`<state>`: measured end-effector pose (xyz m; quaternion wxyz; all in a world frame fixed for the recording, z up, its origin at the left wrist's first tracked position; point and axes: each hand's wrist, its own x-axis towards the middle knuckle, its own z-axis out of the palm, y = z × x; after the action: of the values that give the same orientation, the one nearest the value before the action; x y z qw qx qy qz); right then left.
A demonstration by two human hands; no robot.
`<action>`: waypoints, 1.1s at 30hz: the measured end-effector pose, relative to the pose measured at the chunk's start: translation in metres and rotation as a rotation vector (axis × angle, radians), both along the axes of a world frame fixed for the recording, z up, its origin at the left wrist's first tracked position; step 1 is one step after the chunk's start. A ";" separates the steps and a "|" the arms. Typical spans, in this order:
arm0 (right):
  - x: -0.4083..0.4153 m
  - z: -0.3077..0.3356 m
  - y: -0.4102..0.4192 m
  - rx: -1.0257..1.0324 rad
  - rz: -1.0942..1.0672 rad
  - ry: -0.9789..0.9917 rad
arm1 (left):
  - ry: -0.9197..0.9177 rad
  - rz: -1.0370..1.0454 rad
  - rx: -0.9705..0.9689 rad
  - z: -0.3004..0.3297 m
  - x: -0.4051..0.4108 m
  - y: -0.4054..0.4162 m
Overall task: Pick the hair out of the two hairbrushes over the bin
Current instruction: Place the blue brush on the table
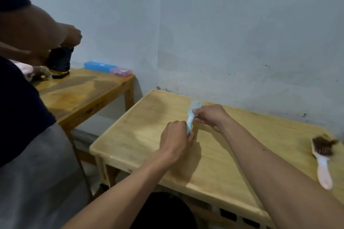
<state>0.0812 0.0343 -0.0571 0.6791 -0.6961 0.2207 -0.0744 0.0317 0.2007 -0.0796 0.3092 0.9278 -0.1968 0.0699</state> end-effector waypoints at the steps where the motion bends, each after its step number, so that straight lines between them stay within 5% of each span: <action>1: 0.009 -0.002 -0.005 0.007 -0.015 0.007 | 0.025 -0.006 -0.003 -0.001 0.008 -0.005; 6: 0.047 -0.008 -0.021 -0.038 -0.098 0.093 | 0.079 -0.017 -0.006 -0.004 0.049 -0.026; 17: 0.108 -0.015 -0.037 -0.506 -0.147 0.231 | 0.100 -0.024 0.125 -0.010 0.107 -0.054; 27: 0.103 -0.017 -0.044 -0.507 -0.129 0.185 | 0.134 -0.001 0.115 -0.010 0.108 -0.055; 33: 0.058 0.018 -0.071 -0.579 -0.094 0.096 | -0.063 0.097 0.128 0.004 0.087 -0.063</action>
<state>0.1389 -0.0370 -0.0390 0.4371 -0.8525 0.2542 -0.1327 0.1184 0.1380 -0.0753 0.2391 0.9515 -0.1654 0.1009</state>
